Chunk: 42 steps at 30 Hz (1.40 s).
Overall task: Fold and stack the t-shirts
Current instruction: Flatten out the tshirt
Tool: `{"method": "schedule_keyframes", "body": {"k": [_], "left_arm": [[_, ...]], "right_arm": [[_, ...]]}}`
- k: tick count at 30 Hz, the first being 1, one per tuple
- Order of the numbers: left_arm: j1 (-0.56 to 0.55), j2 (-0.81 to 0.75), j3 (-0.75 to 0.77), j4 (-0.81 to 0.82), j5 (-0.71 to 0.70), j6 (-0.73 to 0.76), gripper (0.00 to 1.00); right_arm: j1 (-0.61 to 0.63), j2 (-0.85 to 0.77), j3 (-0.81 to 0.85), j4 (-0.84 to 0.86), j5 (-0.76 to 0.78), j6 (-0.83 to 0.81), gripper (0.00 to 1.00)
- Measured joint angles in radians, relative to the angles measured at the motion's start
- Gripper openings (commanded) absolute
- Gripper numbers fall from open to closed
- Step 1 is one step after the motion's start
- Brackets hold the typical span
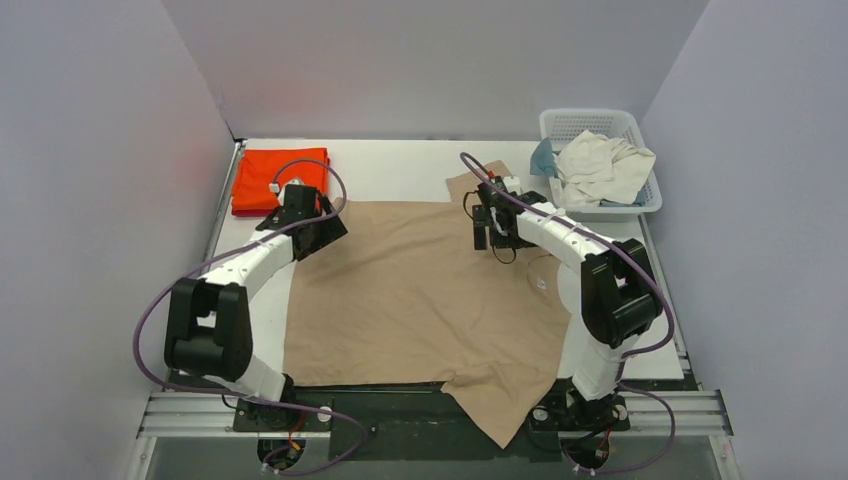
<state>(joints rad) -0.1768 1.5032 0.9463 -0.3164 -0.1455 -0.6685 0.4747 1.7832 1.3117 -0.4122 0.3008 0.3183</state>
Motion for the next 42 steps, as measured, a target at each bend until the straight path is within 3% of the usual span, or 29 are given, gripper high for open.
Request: {"method": "schedule_keyframes", "body": {"k": [5, 14, 20, 28, 32, 37, 42], "left_arm": [[-0.003, 0.182, 0.135, 0.008, 0.001, 0.01, 0.91], [-0.024, 0.454, 0.366, -0.031, -0.016, 0.045, 0.91], [-0.024, 0.595, 0.571, -0.117, -0.054, 0.053, 0.91], [-0.024, 0.853, 0.995, -0.259, -0.09, 0.09, 0.92], [-0.024, 0.934, 1.137, -0.317, -0.094, 0.106, 0.91], [-0.02, 0.97, 1.21, -0.351, -0.077, 0.113, 0.91], [-0.018, 0.969, 1.217, -0.367, -0.047, 0.133, 0.91]], "right_arm": [[-0.063, 0.039, -0.085, 0.002, -0.072, 0.095, 0.95], [-0.148, 0.149, -0.032, 0.033, -0.114, 0.157, 0.95], [-0.17, 0.261, 0.124, 0.009, -0.131, 0.166, 0.95], [-0.23, 0.429, 0.384, -0.043, -0.167, 0.17, 0.94], [-0.254, 0.521, 0.536, -0.081, -0.172, 0.163, 0.94], [-0.259, 0.592, 0.672, -0.123, -0.174, 0.143, 0.94], [-0.251, 0.576, 0.687, -0.154, -0.174, 0.099, 0.94]]}}
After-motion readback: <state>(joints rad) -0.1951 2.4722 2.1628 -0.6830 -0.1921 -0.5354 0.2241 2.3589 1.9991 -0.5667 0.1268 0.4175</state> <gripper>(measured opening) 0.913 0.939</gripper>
